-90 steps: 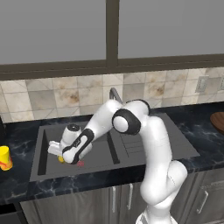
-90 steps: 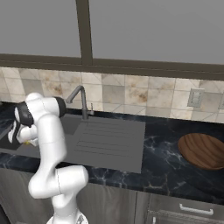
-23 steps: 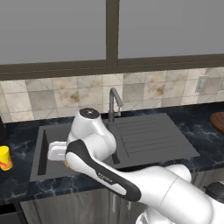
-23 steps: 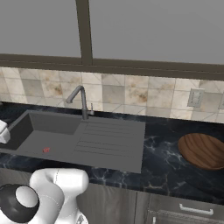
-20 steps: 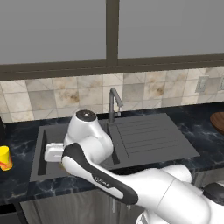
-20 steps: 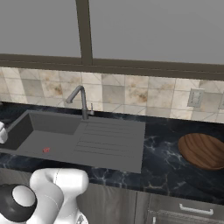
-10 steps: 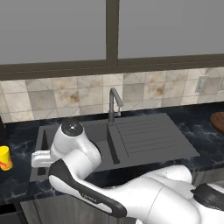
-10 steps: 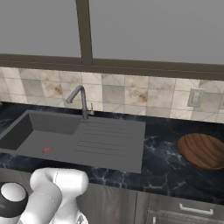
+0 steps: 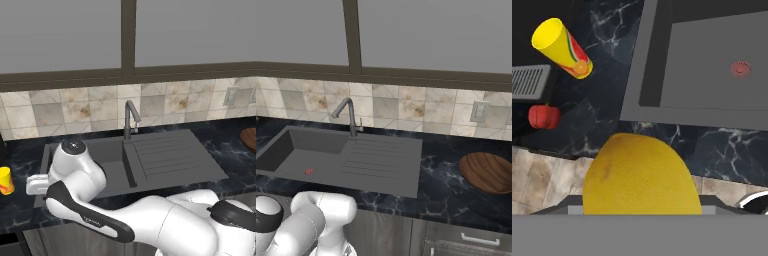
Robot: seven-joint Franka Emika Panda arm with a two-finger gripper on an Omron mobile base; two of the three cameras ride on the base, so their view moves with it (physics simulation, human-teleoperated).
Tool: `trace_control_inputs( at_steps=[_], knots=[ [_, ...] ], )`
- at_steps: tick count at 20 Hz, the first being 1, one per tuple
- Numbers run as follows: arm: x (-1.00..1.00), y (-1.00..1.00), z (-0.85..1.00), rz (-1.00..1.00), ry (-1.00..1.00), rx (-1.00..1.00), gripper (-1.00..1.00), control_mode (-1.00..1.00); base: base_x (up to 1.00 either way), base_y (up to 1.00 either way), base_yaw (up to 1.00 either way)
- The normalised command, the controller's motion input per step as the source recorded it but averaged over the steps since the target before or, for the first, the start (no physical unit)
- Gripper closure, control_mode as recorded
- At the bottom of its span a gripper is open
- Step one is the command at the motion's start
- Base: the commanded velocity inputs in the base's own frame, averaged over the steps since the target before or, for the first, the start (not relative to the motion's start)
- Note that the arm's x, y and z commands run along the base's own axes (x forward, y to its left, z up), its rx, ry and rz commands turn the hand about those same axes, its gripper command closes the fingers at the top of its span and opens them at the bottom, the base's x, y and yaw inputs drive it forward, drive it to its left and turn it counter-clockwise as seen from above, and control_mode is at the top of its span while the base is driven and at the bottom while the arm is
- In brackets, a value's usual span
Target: Remove the lemon and bell pepper from the sink. Then move the bowl and cup from the counter to the sink for washing.
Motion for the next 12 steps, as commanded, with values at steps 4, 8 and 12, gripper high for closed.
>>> trace_control_inputs(
  at_steps=[4,8,12],
  knots=[
    [0.00,0.30,-0.04,0.11,0.01,0.02,1.00,-1.00,0.00,0.00,0.00],
    [0.00,0.30,-0.11,0.08,0.00,0.00,1.00,-1.00,0.00,0.00,0.00],
    [0.02,0.26,-0.15,0.04,0.00,0.00,1.00,-1.00,0.00,0.00,0.00]
  ],
)
